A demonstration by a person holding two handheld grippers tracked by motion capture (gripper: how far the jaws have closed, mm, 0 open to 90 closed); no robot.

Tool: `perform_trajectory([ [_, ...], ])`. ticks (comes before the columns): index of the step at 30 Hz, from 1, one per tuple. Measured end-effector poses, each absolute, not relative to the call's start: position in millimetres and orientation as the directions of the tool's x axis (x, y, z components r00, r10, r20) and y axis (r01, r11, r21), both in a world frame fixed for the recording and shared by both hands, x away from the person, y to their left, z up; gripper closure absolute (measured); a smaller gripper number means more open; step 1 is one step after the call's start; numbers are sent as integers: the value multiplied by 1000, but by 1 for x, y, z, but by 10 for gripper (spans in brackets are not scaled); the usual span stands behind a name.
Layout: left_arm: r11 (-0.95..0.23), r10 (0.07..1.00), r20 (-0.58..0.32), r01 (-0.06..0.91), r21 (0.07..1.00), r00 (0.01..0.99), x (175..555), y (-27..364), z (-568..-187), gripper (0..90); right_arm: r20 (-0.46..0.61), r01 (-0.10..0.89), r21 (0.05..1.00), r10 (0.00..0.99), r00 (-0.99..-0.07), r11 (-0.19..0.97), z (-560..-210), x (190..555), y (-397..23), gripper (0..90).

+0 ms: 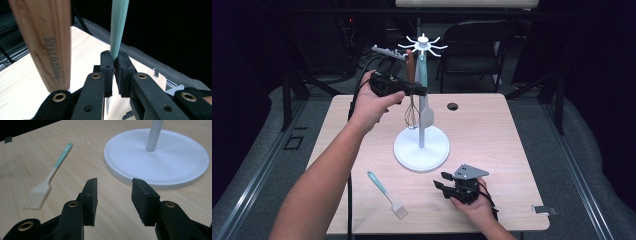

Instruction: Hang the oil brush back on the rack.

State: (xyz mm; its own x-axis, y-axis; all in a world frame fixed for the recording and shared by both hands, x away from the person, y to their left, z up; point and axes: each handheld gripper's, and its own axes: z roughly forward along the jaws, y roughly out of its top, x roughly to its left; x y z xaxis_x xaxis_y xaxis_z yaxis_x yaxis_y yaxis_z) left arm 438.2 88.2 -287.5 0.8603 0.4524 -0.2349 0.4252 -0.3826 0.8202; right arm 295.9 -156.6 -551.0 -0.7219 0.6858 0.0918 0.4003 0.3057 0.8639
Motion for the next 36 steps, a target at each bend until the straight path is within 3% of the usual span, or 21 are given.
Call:
perform_trajectory([
  [4,-380,470,-211,412,828,857,437,89,-290,836,87,395,865,684,-724,308,-551,296,-157,562],
  [12,-380,546,-130,383,842,828,424,92,-293,665,72,393,864,694,-716,315,-551,297,-159,522],
  [19,-399,556,-70,340,852,828,404,99,-308,625,-4,365,855,709,-706,368,-551,299,-161,499],
  [28,-393,600,-35,333,857,799,380,116,-353,617,51,391,871,735,-676,298,-549,307,-169,527],
  [36,-319,677,-84,395,861,731,370,146,-404,578,49,390,870,734,-677,302,-543,313,-171,534],
])
